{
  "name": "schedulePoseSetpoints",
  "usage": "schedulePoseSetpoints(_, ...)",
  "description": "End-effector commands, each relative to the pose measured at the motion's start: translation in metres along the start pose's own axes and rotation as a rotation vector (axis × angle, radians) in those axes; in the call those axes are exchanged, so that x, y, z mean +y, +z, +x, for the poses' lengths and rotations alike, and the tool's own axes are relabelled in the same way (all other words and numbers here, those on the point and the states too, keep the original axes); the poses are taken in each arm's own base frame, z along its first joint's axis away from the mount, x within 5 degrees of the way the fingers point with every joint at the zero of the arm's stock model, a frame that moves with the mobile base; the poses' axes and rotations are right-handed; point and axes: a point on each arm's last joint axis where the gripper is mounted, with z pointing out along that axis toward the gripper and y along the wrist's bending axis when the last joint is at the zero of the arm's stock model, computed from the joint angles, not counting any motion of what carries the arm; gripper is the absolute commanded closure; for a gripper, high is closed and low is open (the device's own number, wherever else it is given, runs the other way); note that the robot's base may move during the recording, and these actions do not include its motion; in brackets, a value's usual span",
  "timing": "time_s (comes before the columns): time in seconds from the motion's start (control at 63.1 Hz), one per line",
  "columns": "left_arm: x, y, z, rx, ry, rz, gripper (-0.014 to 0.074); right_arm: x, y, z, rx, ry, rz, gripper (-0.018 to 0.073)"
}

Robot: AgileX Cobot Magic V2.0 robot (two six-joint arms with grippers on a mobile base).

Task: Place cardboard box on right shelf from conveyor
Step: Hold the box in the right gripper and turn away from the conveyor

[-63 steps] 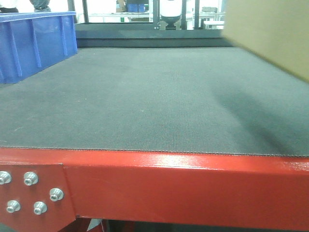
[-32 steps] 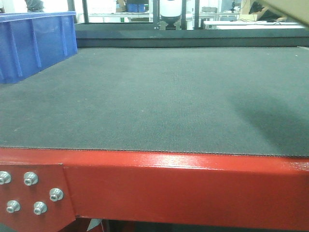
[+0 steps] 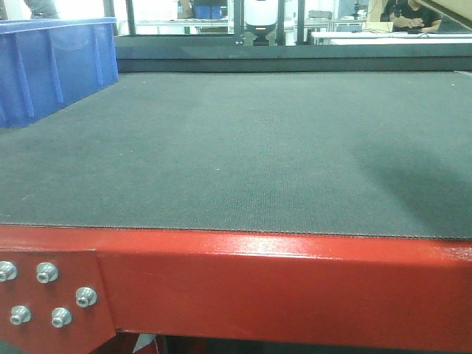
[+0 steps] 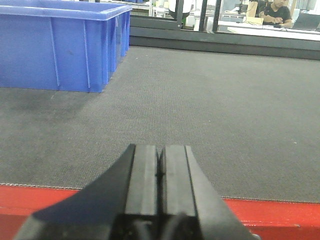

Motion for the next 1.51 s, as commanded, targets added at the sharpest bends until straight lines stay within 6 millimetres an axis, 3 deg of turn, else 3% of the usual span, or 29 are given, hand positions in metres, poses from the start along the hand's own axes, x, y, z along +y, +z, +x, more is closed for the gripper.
schedulePoseSetpoints(0.0, 0.0001, -0.0016, -0.0101, -0.108, -0.016, -0.001, 0.0715, 0.0008, -0.0079, -0.0111, -0.102, -0.002, -0.010, 0.0377)
schedulePoseSetpoints(1.49, 0.0001, -0.0016, -0.0101, -0.108, -0.016, -0.001, 0.0715, 0.0008, -0.0072, -0.0110, -0.097, -0.002, -0.009, 0.0377)
